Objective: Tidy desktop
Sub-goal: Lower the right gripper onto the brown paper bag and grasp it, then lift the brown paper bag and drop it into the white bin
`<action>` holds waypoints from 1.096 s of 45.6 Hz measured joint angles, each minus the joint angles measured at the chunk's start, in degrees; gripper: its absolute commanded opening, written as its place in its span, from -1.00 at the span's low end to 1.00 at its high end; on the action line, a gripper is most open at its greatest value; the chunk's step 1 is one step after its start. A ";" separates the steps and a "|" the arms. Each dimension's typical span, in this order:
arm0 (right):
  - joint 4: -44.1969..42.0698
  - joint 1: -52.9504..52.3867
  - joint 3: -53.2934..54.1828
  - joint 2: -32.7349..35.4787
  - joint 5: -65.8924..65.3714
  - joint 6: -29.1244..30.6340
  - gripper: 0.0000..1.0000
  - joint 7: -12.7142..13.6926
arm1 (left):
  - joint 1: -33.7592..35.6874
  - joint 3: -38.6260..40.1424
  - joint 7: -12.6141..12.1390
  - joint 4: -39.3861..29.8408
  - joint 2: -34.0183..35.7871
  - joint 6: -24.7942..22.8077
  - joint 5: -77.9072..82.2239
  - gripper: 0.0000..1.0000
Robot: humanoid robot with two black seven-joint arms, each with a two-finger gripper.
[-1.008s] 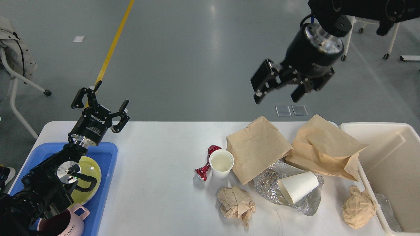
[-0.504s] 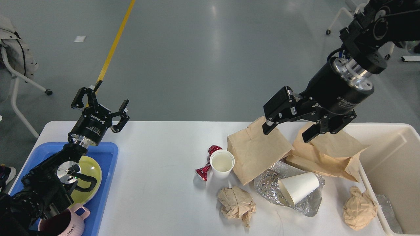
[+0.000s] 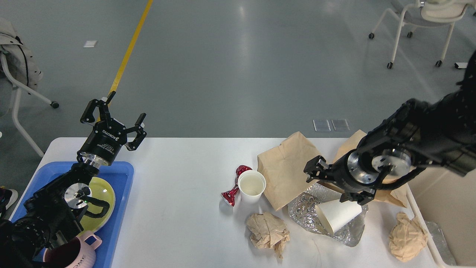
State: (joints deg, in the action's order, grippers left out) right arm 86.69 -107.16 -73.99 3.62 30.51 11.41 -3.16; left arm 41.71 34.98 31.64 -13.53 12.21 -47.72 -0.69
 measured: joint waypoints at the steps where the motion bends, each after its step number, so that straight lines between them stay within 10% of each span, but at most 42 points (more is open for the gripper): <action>1: -0.32 0.95 1.07 -0.12 0.84 -1.07 1.00 0.29 | 0.00 0.00 0.00 0.00 0.00 0.00 0.00 1.00; 15: -5.71 15.28 13.14 -3.55 6.58 -22.45 1.00 3.67 | 0.01 0.00 0.00 0.00 0.00 0.00 0.00 1.00; 32: -17.33 26.49 21.09 -5.51 9.58 -34.44 1.00 4.11 | 0.03 0.00 0.00 0.00 0.00 0.00 0.00 1.00; 36: -19.01 28.46 22.78 -5.56 9.58 -35.83 0.54 4.12 | 0.03 0.00 0.00 0.00 0.00 0.00 0.00 1.00; 41: -21.09 30.09 24.42 -5.63 9.33 -37.62 -0.67 3.92 | 0.03 0.00 0.00 0.00 0.00 0.00 0.00 1.00; 50: -22.50 31.00 25.12 -5.57 7.62 -38.53 -1.00 3.56 | 0.03 0.00 0.00 0.00 0.00 0.00 0.00 1.00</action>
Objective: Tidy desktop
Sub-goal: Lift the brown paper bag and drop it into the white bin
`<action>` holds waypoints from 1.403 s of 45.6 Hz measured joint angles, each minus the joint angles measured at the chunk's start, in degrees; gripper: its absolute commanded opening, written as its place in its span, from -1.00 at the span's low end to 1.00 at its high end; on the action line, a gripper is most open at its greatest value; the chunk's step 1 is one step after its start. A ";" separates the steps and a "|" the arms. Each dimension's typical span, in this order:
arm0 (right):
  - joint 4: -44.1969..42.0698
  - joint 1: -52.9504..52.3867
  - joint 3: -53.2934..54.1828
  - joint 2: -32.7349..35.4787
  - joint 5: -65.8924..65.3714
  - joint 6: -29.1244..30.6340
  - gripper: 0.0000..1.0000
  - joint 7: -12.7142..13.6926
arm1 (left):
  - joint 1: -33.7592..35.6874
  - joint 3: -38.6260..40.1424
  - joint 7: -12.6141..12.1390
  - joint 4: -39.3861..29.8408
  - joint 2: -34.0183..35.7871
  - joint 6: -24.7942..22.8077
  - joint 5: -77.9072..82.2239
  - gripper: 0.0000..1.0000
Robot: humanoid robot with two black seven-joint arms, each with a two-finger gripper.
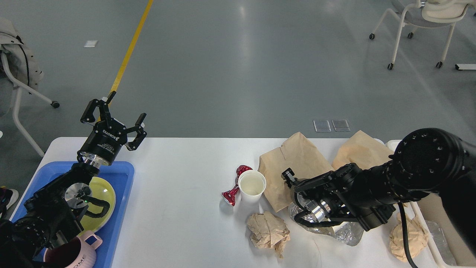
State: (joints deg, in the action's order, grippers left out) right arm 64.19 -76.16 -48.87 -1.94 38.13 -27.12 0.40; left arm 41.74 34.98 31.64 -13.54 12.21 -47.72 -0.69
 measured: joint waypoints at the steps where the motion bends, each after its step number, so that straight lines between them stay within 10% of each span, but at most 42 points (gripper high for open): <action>1: -0.08 0.05 0.02 0.00 -0.18 0.00 -1.00 -0.03 | 0.00 0.00 0.00 0.00 0.00 0.00 0.00 1.00; 43: 10.10 -13.15 -5.53 11.47 -5.79 3.78 -1.00 2.73 | -0.01 0.00 0.00 0.00 0.00 0.00 0.00 1.00; 53: 19.11 -27.98 -10.02 19.16 -7.87 14.89 -1.00 2.93 | -0.03 0.00 0.00 0.00 0.01 0.00 0.00 1.00; 64: 22.18 -54.31 -20.28 23.03 -11.76 39.80 -1.00 4.26 | -0.07 0.00 0.00 0.00 0.03 0.00 0.04 1.00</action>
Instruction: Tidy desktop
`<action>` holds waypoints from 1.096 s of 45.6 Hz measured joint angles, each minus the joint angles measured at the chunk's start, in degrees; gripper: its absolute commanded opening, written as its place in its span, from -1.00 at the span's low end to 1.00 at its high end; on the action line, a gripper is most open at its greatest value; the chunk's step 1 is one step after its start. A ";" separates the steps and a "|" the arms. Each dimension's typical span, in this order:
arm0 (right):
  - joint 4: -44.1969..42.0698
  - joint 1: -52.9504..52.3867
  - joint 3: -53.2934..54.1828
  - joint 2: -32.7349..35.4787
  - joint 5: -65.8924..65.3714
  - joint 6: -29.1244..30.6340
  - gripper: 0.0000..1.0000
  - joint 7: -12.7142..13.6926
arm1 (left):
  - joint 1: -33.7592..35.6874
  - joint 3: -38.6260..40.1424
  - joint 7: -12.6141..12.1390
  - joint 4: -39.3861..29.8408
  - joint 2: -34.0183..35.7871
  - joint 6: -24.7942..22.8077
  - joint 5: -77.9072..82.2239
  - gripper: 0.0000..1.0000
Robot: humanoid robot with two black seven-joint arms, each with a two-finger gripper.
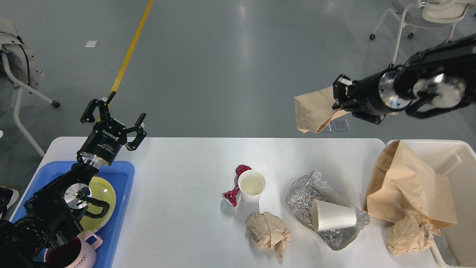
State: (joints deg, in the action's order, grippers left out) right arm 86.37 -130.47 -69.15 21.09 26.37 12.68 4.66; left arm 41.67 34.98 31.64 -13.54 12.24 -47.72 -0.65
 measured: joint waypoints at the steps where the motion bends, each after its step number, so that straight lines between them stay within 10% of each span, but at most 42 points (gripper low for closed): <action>1: -0.11 -2.07 -1.07 0.07 -1.45 2.11 -1.00 0.08 | 0.00 0.00 0.00 0.00 0.00 0.00 0.00 1.00; 16: -11.13 -27.20 -6.34 7.96 -38.08 34.78 -1.00 -1.65 | 0.01 0.00 0.00 0.00 -0.01 0.00 -0.01 1.00; 26: -14.78 -28.43 -6.98 14.10 -49.58 37.93 -1.00 -4.65 | 0.04 0.00 0.00 0.00 -0.02 0.00 -0.05 1.00; 34: -18.32 -16.80 -8.90 23.71 -55.16 26.69 -1.00 -4.68 | 0.04 0.00 0.00 0.00 -0.02 0.00 -0.05 1.00; 50: -46.78 45.74 -2.04 27.66 -60.01 -14.04 -1.00 -4.93 | 0.03 0.00 0.00 0.00 -0.03 0.00 -0.05 1.00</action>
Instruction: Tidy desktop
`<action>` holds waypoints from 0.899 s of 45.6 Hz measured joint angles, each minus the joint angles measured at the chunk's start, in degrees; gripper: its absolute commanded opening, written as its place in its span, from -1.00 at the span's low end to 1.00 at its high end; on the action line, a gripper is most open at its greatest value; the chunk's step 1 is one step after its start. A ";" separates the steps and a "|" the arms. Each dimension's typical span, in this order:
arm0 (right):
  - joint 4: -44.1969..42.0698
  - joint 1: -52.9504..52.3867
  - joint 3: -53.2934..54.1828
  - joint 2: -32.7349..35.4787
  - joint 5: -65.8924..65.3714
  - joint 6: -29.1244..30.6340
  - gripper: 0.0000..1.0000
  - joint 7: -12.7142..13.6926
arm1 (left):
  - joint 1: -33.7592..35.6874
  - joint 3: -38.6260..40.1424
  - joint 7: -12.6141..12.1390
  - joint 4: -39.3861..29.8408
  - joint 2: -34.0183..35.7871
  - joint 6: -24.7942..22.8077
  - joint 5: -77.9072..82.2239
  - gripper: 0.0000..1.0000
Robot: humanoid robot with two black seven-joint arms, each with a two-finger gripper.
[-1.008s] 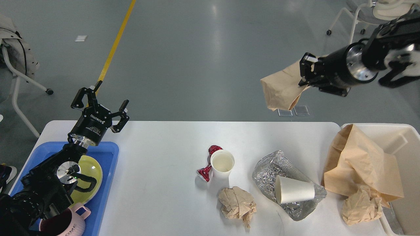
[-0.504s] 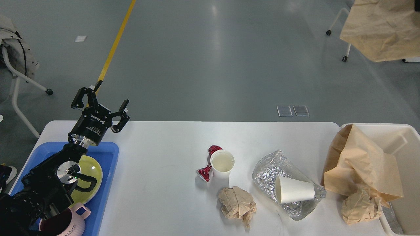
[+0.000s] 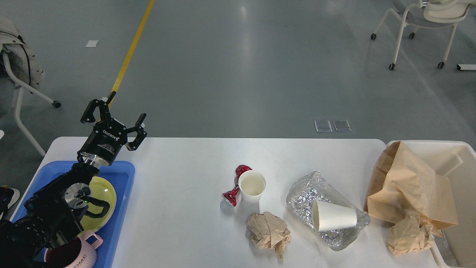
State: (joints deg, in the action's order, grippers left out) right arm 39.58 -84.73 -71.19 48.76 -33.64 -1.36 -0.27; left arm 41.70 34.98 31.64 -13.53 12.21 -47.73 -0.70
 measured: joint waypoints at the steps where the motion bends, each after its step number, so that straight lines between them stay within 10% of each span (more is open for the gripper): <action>1: -1.33 3.60 1.30 -0.25 0.35 -1.09 -1.00 0.00 | 0.00 0.00 0.00 0.00 0.00 0.00 0.00 1.00; 11: -13.66 30.95 16.37 -7.02 5.53 -6.06 -1.00 -0.01 | 0.01 0.00 0.00 -0.01 0.00 0.00 0.00 1.00; 27: -17.84 39.19 21.75 -12.37 5.87 -6.72 -1.00 0.05 | 0.02 0.00 0.00 -0.01 0.01 0.00 0.00 1.00; 30: -17.78 39.60 21.86 -12.71 5.86 -6.72 -0.23 0.05 | 0.02 0.00 0.00 -0.01 0.01 0.00 0.00 1.00; 33: -17.62 40.03 21.97 -13.16 5.87 -6.72 1.00 0.04 | 0.02 0.00 0.00 -0.01 0.01 0.00 0.00 1.00; 41: -17.15 40.38 23.82 -14.26 5.92 -6.21 1.00 0.05 | 0.03 0.00 0.00 -0.01 0.01 0.00 0.00 1.00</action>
State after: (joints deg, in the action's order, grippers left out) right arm 22.43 -44.35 -47.37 34.50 -27.72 -7.57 -0.21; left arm 41.73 34.98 31.64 -13.54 12.22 -47.73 -0.69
